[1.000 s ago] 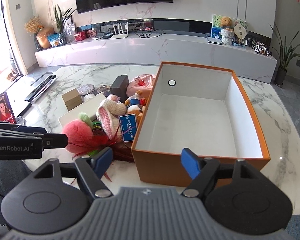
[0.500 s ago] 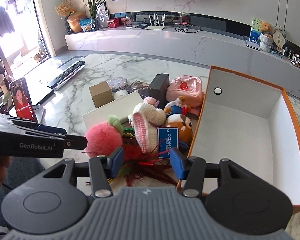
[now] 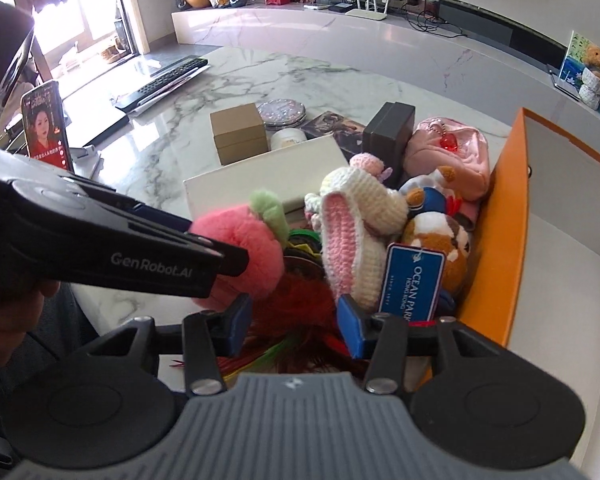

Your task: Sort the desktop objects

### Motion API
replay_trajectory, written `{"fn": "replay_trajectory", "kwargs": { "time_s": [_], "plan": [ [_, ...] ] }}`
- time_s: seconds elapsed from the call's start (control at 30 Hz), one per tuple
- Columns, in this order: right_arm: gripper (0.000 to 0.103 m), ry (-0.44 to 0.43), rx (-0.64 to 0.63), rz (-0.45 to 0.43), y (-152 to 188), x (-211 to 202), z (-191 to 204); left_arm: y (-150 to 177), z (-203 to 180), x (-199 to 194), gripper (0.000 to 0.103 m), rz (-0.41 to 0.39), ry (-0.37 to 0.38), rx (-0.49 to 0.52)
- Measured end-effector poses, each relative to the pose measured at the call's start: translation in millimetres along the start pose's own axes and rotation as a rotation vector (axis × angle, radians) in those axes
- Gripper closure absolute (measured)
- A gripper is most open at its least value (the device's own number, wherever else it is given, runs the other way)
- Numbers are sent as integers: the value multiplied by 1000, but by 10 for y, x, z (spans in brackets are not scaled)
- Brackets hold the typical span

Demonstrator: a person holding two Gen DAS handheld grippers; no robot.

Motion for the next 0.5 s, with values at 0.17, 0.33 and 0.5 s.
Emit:
{"fn": "replay_trajectory", "kwargs": {
  "time_s": [0.17, 0.33, 0.5],
  "plan": [
    [56, 31, -11, 48, 88, 180, -17, -10, 37, 29, 78, -9, 28, -17],
    [94, 33, -10, 65, 145, 261, -32, -30, 30, -23, 96, -33, 45, -28],
    [103, 31, 3, 14, 91, 139, -25, -19, 20, -129, 100, -56, 44, -39]
  ]
}}
Point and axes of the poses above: each gripper's, at about its wrist camera, not at the fingertips, and x roughly the way its jaws point, z to its left, y to its underside, the point moved 8 cm from there along x, roughly the way its jaws point, and after that the axes turned 2 degrees about -y, right-handed, at the moved point
